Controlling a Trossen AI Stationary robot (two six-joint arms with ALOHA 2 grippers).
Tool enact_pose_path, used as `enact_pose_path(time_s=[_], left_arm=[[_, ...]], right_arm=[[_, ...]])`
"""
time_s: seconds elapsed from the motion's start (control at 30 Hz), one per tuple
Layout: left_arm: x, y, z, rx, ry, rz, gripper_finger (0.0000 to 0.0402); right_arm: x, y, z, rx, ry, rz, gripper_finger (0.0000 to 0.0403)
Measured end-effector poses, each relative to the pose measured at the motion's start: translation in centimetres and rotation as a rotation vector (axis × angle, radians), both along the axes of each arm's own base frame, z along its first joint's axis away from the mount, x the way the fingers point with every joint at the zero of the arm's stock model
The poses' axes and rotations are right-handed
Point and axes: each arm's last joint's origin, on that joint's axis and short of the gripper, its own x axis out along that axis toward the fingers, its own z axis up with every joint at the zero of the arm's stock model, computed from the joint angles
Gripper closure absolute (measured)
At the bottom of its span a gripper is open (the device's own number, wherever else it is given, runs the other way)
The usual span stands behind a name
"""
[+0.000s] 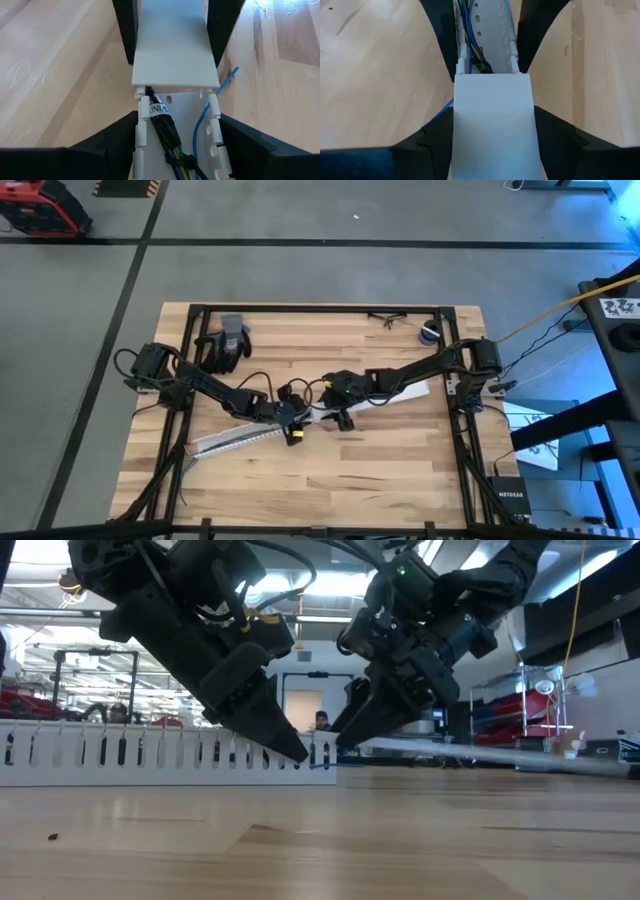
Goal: Ziptie cables
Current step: Close the white cable duct
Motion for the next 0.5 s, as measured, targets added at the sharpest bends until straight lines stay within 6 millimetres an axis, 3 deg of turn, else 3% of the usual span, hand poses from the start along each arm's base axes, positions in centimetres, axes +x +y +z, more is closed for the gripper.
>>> enact_pose_path(time_s=[0.5], left_arm=[[0.0, 0.0, 0.0, -0.001, 0.001, -0.002, 0.0163]], right_arm=[[2.6, 0.2, 0.0, 0.058, 0.038, 0.036, 0.0180]])
